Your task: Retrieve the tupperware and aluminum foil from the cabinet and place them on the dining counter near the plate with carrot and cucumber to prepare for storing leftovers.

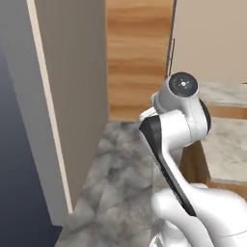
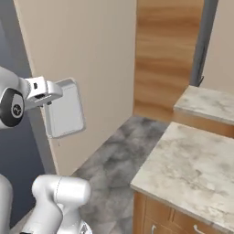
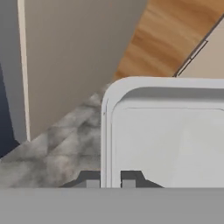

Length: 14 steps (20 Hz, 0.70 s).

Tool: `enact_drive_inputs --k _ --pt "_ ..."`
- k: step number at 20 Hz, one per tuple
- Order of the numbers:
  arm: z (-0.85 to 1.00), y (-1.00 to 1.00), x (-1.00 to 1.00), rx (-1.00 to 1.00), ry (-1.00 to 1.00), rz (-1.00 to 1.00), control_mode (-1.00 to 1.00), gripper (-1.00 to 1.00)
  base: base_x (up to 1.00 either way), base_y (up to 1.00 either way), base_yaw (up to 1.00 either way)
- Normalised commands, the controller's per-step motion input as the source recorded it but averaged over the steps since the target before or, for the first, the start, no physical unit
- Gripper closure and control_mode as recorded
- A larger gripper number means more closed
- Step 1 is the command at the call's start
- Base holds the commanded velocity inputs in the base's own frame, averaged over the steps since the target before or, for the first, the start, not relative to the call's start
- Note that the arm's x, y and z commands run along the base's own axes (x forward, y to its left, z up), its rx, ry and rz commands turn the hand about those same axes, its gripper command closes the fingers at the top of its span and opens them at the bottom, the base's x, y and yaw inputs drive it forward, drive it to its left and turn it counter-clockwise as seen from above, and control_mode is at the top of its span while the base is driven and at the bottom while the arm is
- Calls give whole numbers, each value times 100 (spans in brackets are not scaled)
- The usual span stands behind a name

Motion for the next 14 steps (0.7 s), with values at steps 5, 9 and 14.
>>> enact_drive_inputs --k 5,9,14 --pt "0 0 0 0 0 0 100 100 88 55 -64" --pt "0 0 0 0 0 0 100 100 89 44 -62" --pt "0 0 0 0 0 0 100 100 95 40 -59"
